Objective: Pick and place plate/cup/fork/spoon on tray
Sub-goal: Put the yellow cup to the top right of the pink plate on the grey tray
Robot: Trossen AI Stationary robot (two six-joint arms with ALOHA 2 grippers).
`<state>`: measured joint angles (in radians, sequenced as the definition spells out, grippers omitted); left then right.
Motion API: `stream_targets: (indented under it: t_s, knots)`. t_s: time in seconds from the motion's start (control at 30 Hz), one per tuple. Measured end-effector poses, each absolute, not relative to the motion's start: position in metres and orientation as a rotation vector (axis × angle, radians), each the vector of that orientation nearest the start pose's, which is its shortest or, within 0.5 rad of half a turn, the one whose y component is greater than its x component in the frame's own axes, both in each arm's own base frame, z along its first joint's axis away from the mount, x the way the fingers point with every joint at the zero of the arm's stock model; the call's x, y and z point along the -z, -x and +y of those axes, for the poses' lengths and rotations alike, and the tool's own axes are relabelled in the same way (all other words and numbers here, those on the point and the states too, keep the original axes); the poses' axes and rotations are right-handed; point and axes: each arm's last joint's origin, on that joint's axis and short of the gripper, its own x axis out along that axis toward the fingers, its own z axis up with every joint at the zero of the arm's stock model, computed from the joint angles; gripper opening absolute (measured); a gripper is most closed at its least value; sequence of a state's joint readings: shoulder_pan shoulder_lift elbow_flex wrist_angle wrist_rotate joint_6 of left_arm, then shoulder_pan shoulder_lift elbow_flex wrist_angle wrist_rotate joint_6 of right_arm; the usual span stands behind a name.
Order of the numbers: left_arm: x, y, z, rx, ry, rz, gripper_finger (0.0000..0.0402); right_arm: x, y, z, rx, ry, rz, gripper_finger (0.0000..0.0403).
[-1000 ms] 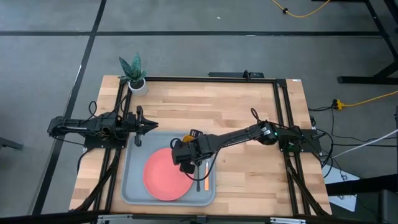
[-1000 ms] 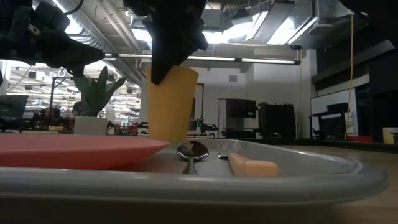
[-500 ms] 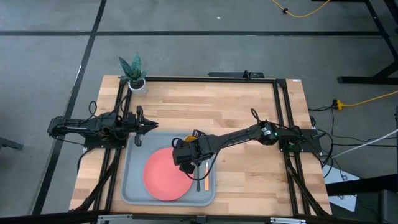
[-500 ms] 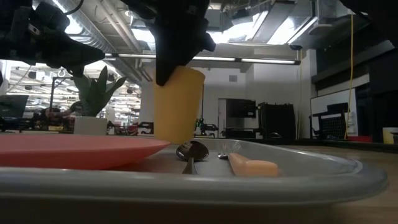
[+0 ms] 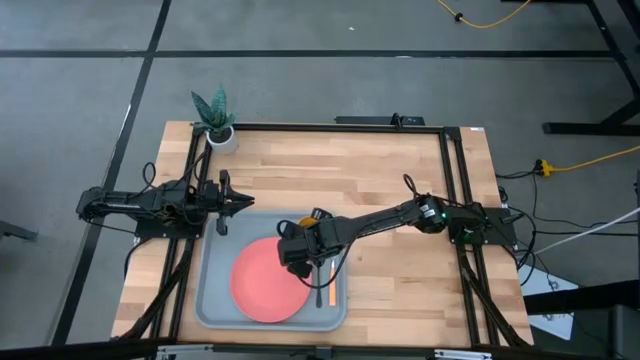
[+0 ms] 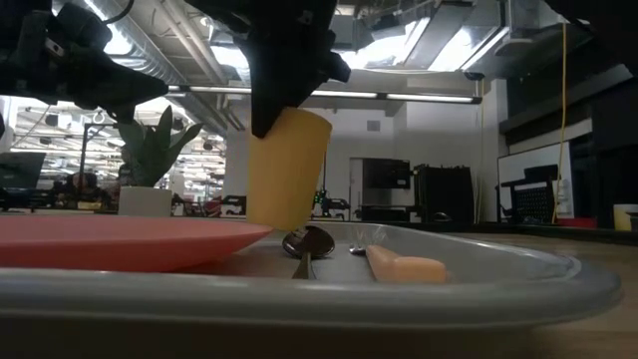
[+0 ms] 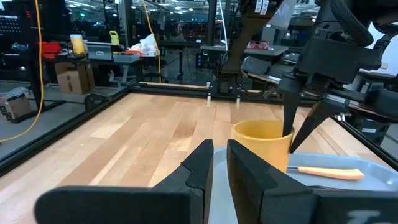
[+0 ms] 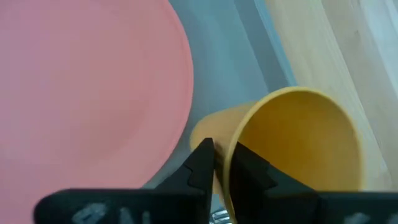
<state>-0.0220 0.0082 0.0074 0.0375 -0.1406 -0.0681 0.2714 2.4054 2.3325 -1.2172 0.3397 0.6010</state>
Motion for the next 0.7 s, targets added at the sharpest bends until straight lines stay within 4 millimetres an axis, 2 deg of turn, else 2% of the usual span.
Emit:
stream_targets:
  t_s: [0.23,0.57,0.7]
  knots:
    - [-0.1689,-0.0975,0.0019,-0.117,0.071,-0.04,0.0041,-0.2316,-0.4752,0.1222,0.415,-0.132,1.152,0.0083]
    - [-0.1689,-0.0975,0.0019,-0.117,0.071,-0.04,0.0041,-0.2317,-0.4737,0.1204,0.469,-0.099,1.139,0.0086]
    - [-0.1689,-0.0975,0.0019,-0.117,0.071,-0.04,0.0041,-0.2314,-0.4736,0.121,0.441,-0.11,1.156,0.0086]
